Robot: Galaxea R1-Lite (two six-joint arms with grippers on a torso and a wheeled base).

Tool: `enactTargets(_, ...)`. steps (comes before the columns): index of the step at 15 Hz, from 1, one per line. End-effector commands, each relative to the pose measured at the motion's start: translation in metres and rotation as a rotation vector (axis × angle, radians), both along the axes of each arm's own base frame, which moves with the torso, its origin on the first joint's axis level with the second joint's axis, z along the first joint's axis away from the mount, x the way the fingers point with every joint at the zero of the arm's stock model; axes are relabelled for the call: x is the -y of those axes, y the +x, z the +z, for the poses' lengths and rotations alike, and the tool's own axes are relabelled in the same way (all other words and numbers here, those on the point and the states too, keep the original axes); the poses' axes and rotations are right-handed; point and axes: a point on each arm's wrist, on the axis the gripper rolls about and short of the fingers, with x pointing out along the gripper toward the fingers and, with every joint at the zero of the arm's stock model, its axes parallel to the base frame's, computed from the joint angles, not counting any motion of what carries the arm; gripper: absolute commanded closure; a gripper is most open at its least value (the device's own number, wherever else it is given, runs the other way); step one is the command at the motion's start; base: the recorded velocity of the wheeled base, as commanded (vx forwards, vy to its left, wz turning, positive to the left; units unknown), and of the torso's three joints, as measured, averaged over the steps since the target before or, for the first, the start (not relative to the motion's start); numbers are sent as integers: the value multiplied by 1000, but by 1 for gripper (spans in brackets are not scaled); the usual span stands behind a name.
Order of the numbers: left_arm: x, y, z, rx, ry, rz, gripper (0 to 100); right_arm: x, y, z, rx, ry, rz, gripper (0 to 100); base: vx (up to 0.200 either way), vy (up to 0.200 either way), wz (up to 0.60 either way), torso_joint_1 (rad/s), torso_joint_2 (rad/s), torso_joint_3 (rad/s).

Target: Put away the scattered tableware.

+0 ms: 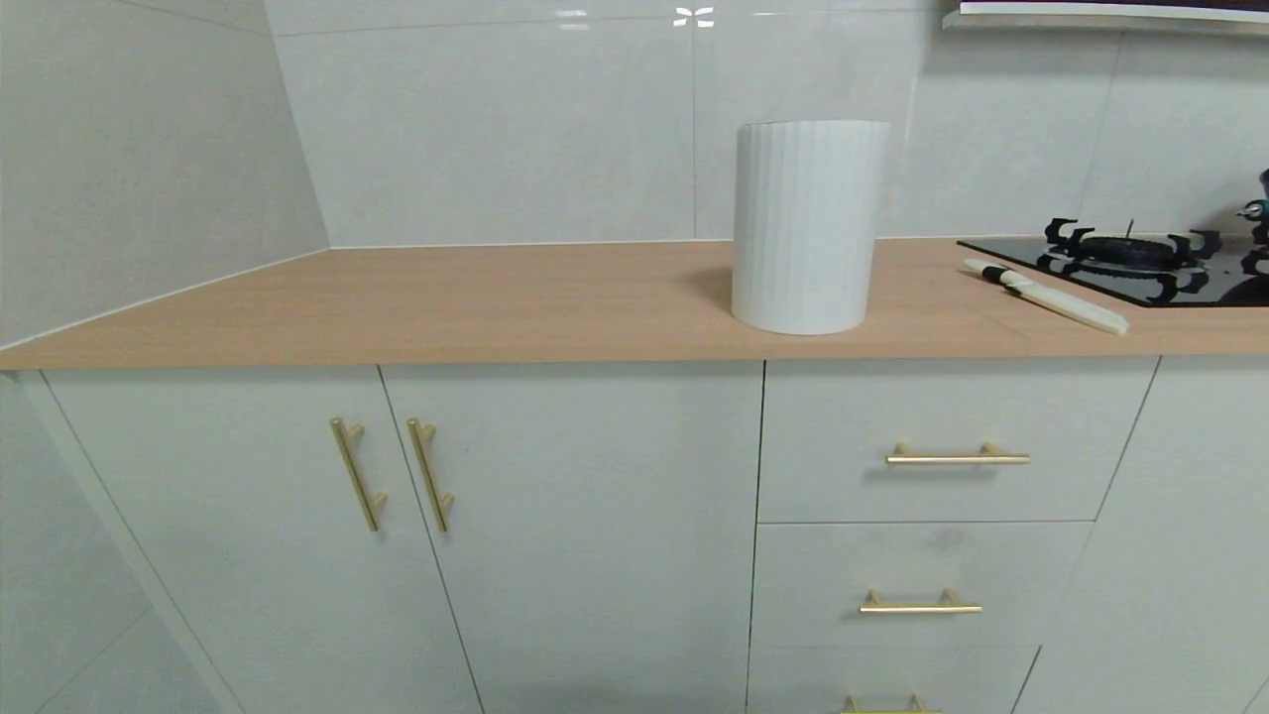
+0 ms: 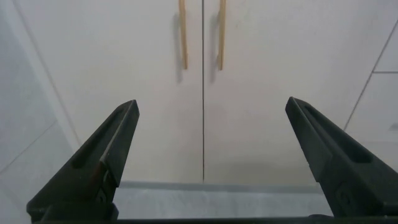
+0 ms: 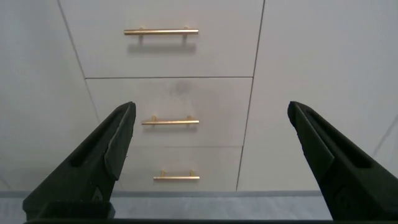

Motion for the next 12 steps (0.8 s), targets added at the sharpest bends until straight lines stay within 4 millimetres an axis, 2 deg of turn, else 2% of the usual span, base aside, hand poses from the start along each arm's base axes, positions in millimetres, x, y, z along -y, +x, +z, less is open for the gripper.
enactTargets(1, 0, 0, 0, 0, -1, 1, 0, 0, 0, 0, -2, -1, 0, 0, 200, 0, 0, -2, -2, 2)
enactTargets(5, 0, 0, 0, 0, -1, -1, 0, 0, 0, 0, -2, 1, 0, 0, 200, 0, 0, 2, 1, 1)
enactTargets(12, 0, 0, 0, 0, -1, 1, 0, 0, 0, 0, 0, 4, 0, 0, 0, 0, 0, 0, 0, 0)
